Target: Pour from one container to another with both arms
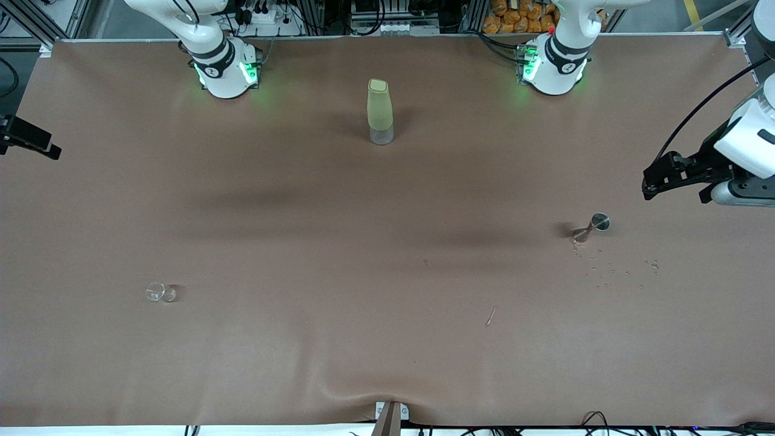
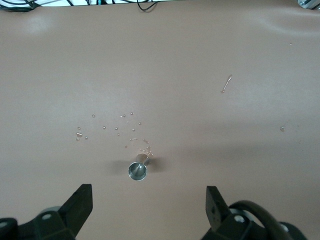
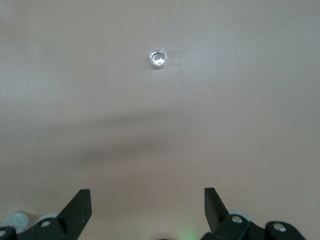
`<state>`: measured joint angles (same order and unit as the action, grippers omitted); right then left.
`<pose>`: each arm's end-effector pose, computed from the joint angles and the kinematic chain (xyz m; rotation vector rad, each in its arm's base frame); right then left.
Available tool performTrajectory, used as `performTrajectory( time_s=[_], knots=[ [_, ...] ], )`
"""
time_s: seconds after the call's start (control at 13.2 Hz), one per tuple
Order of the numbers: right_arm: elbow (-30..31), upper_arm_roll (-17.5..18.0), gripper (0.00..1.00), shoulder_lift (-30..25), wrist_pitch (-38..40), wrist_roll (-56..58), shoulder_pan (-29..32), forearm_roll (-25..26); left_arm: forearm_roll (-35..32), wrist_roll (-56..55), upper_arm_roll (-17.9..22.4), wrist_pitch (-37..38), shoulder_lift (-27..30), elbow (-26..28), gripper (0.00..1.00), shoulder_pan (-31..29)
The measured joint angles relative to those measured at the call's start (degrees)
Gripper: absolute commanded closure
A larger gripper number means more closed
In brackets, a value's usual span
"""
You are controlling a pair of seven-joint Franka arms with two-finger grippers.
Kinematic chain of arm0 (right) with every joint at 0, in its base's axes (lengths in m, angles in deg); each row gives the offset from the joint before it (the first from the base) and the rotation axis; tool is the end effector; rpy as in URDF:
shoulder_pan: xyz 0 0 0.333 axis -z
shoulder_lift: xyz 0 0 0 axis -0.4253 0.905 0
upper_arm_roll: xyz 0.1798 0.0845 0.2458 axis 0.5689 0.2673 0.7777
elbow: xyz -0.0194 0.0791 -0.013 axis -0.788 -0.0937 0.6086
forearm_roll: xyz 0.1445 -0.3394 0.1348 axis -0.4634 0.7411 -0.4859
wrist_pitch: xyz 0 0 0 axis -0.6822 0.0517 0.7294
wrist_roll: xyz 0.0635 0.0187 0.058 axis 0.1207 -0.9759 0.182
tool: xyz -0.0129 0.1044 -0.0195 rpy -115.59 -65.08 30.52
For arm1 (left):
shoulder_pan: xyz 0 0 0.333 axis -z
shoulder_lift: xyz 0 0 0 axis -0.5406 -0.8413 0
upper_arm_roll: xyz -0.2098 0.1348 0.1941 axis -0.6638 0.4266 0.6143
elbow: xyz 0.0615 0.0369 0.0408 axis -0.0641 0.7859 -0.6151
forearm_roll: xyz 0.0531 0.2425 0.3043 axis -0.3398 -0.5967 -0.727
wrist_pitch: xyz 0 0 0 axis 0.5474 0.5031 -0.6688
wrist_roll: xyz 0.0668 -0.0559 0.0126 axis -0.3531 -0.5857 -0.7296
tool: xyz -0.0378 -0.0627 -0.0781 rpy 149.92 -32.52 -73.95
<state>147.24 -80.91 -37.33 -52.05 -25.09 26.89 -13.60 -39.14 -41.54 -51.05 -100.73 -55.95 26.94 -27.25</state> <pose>0.5448 -0.0649 0.6492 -3.1136 0.1888 0.0878 0.5889 -0.0555 0.6142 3.1198 -0.0953 0.1990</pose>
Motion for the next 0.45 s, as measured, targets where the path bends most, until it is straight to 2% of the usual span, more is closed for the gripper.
performTrajectory(
  time_s=[0.15, 0.45],
  knots=[
    [0.00, 0.00, 0.00, 0.00, 0.00, 0.00, 0.00, 0.00, 0.00, -0.05, 1.74, -0.03, 0.00, -0.01, 0.00, 1.83],
    [0.02, 0.00, 0.00, 0.01, 0.00, 0.00, 0.00, 0.00, 0.00, -0.37, 2.16, -0.03, 0.00, -0.04, 0.00, 1.99]
  ],
)
